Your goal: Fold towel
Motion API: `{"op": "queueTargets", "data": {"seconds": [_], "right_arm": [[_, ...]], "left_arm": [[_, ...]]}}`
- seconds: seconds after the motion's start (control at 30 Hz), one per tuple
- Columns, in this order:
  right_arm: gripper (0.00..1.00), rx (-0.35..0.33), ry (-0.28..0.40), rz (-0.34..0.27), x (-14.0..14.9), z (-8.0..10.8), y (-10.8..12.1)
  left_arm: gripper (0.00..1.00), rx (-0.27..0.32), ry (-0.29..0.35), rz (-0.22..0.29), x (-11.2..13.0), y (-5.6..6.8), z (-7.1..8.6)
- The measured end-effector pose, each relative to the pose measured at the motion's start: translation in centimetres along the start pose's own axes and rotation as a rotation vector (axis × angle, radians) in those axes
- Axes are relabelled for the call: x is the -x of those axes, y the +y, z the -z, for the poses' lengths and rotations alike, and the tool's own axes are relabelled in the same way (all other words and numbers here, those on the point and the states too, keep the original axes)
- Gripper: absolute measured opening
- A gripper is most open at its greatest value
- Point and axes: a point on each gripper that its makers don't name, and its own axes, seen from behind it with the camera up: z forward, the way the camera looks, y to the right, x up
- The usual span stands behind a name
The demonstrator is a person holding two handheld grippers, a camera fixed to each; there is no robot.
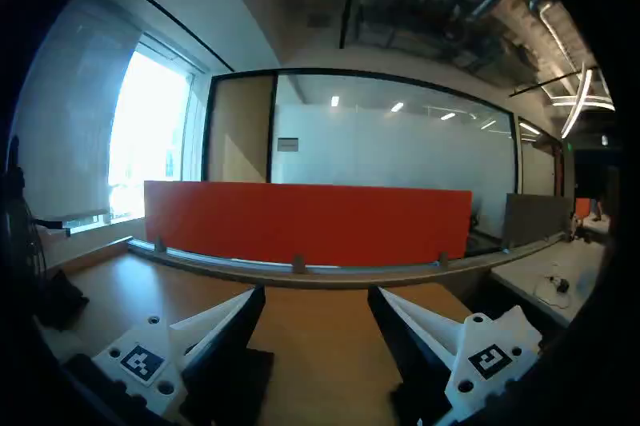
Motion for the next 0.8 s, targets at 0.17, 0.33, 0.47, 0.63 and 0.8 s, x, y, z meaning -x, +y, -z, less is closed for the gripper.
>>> {"op": "queueTargets", "data": {"seconds": [0.17,0.33,0.47,0.63,0.8], "right_arm": [[1.0,-0.062,-0.037,0.002,-1.1,0.6,-0.9],[1.0,-0.129,-0.074,0.011,-1.6,0.9,-2.0],[1.0,-0.183,-0.114,0.032,-1.4,1.3,-3.1],[1.0,-0.263,-0.185,0.062,0.2,1.9,-4.4],[1.0,-0.353,-0.266,0.111,2.5,2.9,-6.1]], "left_arm": [[0.98,0.039,-0.03,-0.02,-0.9,0.8,0.4],[0.98,0.085,-0.073,-0.032,-0.8,1.6,0.8],[0.98,0.137,-0.106,-0.049,-0.5,2.7,1.0],[0.98,0.22,-0.15,-0.086,0.3,4.5,1.4],[0.98,0.297,-0.197,-0.13,1.6,6.3,1.7]]}}
